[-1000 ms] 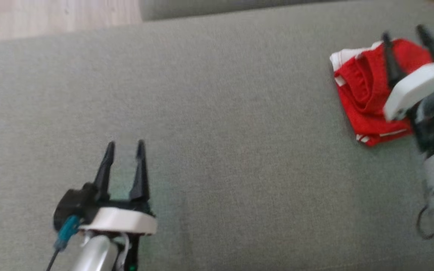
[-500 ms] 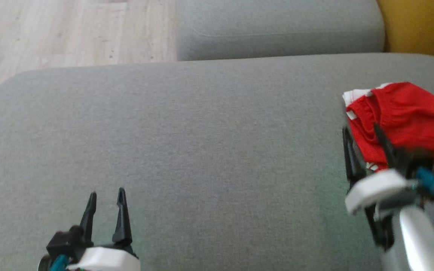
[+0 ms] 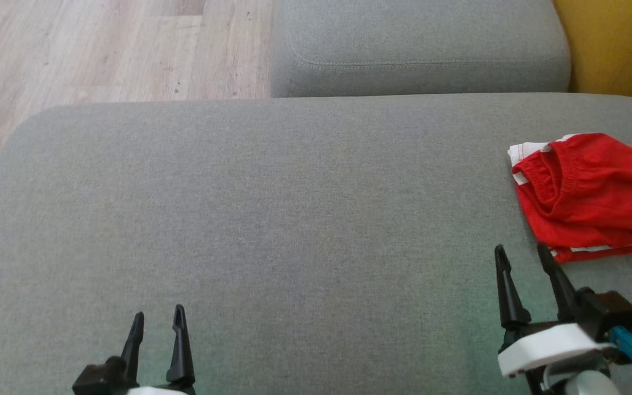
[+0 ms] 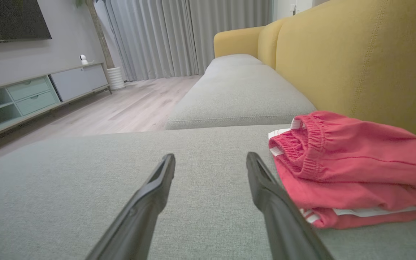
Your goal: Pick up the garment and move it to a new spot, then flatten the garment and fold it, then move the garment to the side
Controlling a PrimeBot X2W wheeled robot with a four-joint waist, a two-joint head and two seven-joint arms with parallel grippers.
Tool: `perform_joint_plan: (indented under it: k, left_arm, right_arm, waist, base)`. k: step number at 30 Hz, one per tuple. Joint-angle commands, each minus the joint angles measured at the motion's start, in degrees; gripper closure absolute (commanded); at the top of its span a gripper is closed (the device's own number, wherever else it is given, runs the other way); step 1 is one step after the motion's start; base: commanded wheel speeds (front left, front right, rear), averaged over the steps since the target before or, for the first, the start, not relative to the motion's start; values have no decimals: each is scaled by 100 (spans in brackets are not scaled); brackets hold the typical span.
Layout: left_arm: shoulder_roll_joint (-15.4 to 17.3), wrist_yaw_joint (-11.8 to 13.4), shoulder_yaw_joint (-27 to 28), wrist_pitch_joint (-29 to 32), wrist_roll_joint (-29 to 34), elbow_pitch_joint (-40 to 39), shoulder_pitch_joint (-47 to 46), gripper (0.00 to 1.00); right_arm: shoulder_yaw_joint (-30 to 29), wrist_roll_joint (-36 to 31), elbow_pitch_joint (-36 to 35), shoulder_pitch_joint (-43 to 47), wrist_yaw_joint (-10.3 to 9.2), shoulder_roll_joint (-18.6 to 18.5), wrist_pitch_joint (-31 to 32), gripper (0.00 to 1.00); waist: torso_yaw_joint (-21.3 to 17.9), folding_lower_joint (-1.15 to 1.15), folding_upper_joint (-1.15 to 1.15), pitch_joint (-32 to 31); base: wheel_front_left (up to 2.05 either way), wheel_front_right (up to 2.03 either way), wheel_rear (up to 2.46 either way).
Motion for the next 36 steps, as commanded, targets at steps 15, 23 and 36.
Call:
perform_joint_plan:
  k: [15,23,36]
  left_arm:
    - [1,-28,139,-110,120,-320,-226,0]
    - [-128,-36,-30,-28,36,162,92,100]
    - [-186,-166,203,160,-571,148,-27,100]
  right_arm:
    - [324,192,-111,-85,39,-24,-237,0]
    - [209,230,469,148,-1,2,-168,100]
    - [167,1068,448,49,3,-41,-41,100]
  waist:
    - [17,0,0,-13]
    - [14,1,0,-8]
    - [-21,1,0,4]
  base:
    - [0,0,0]
    - [0,0,0]
    - [0,0,0]
